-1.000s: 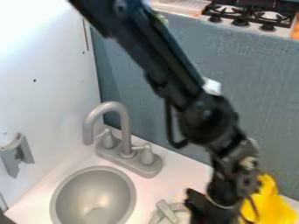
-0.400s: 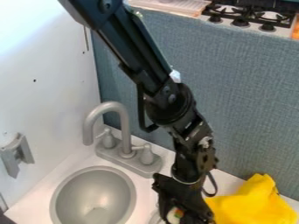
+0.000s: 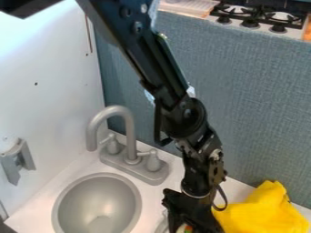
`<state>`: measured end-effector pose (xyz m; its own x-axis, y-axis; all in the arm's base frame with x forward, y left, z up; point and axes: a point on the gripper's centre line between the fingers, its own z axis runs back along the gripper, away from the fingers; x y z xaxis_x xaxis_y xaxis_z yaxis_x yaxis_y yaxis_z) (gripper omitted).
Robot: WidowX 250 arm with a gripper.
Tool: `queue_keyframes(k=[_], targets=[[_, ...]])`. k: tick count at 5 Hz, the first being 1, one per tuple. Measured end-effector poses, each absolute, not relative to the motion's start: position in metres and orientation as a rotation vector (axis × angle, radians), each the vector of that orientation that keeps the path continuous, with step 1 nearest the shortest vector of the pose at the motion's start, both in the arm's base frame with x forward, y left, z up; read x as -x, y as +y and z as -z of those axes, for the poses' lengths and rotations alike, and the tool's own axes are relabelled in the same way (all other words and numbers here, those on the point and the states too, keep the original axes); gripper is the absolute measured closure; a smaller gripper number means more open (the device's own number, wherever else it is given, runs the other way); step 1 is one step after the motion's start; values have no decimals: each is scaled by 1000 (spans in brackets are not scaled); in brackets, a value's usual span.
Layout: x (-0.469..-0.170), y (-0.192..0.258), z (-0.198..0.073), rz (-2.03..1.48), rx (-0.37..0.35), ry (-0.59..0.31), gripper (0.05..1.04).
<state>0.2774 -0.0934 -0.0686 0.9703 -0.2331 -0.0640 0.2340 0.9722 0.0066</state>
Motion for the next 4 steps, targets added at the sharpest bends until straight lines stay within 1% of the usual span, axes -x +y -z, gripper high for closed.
queue_keyframes(k=[2, 3, 4], targets=[[-283, -89, 79, 235, -5, 66, 512], [-286, -89, 80, 235, -8, 50, 512], [-289, -91, 83, 244, -2, 45, 464]])
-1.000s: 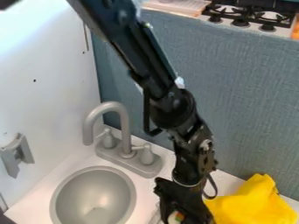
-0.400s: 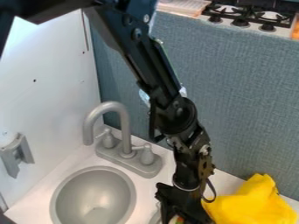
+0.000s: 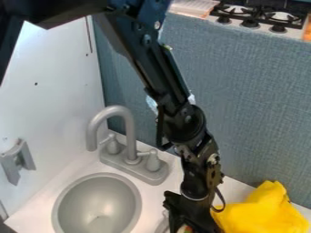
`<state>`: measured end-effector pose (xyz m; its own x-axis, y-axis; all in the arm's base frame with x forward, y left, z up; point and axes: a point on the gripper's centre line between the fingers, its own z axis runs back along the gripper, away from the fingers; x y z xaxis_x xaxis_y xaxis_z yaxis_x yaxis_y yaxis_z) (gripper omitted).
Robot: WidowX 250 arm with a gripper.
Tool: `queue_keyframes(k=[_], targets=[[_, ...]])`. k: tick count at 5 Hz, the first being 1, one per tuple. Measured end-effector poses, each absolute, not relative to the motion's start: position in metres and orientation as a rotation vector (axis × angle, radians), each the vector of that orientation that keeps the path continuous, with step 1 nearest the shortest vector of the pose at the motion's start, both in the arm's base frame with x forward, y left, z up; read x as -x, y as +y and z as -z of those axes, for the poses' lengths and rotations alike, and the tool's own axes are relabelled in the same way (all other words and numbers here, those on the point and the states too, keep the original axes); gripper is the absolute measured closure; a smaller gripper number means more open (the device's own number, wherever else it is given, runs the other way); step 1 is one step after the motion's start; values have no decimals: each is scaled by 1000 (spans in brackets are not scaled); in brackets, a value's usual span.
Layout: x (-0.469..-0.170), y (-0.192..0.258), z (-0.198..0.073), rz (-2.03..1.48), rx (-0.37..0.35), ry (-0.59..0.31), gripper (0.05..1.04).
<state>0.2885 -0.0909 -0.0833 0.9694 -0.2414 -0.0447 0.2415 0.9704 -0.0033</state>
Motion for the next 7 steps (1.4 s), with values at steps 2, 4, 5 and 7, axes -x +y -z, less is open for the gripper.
queue_keyframes(k=[2, 4, 5, 7], targets=[[-290, -96, 83, 206, 18, 78, 75], [-275, -93, 58, 111, 12, 99, 83], [-247, -95, 22, 86, -50, 127, 83], [-198, -54, -28, 85, -98, 116, 83]])
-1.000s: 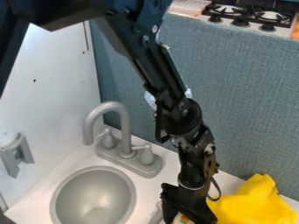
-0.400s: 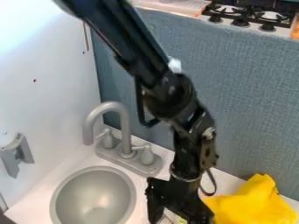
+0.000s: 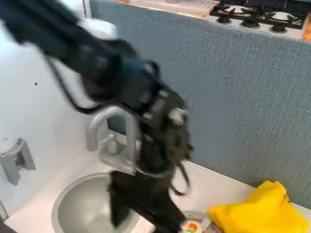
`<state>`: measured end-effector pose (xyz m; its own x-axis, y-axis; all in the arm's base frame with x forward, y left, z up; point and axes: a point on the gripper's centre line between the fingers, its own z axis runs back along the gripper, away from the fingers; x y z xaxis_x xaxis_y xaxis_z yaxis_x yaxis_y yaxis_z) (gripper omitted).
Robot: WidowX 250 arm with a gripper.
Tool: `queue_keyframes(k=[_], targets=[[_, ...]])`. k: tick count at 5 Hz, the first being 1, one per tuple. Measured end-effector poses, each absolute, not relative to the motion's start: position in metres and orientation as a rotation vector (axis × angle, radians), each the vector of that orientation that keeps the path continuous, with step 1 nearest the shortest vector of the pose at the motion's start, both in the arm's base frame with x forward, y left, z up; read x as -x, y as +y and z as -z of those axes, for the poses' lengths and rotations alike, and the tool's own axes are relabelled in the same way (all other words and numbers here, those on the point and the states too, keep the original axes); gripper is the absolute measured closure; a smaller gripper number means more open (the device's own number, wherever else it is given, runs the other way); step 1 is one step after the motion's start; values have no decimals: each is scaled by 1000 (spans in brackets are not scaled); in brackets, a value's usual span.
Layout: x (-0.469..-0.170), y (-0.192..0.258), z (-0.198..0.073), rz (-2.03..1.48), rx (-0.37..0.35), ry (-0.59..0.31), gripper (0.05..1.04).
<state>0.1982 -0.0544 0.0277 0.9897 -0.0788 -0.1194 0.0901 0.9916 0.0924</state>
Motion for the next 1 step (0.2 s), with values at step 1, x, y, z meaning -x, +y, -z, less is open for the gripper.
queue_keyframes(k=[1], targets=[[-199, -42, -21, 134, -110, 129, 83]])
